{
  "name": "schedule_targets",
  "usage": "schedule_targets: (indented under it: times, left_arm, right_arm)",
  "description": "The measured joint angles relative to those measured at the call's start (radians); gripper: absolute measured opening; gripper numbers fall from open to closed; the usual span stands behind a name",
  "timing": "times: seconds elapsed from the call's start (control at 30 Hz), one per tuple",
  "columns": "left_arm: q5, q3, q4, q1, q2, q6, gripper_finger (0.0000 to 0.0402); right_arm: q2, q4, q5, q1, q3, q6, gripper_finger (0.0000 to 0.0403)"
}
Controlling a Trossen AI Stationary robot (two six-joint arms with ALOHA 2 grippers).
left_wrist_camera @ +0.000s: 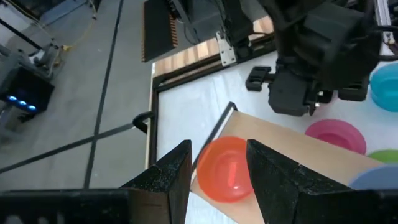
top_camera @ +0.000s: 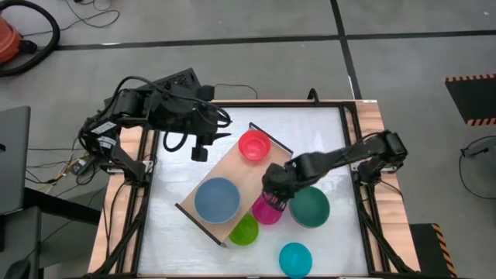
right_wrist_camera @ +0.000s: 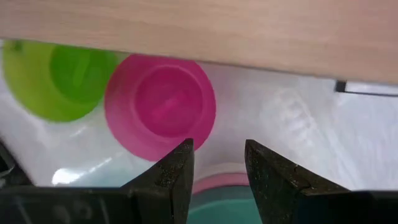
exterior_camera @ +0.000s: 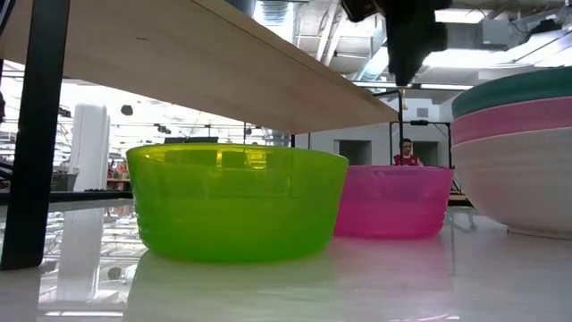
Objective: Place and stack bowls onto a shelf
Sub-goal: Stack the pink bowl onto the orange bowl on the shelf
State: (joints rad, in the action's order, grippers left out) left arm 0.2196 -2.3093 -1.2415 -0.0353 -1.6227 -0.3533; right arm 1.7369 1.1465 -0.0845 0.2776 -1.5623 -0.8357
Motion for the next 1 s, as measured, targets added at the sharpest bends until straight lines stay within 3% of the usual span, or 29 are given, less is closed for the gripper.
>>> schedule_targets:
  times: [0.2,0.47,0.73,1.0]
  left_arm:
    - [-0.034,0.0,-0.012,0.0,0.004,0.0,0.0139]
    - [-0.059,0.0,-0.016,0.0,0.003,0.013,0.0139]
    - [-0.066,0.0,-0.047,0.0,0.003,0.025,0.0139]
    - [-0.063,0.0,-0.048,0.0,0.003,0.008,0.0139]
  right_arm:
    - [0.052,-0.051,-0.053,0.081,-0.001,-0.083,0.0176]
    - [0.055,-0.148,-0.118,0.099,0.086,-0.096,0.0248]
    - [0.064,-0.457,-0.141,0.207,0.263,0.162,0.0254]
    - [0.067,-0.483,-0.1,0.211,0.23,0.463,0.0254]
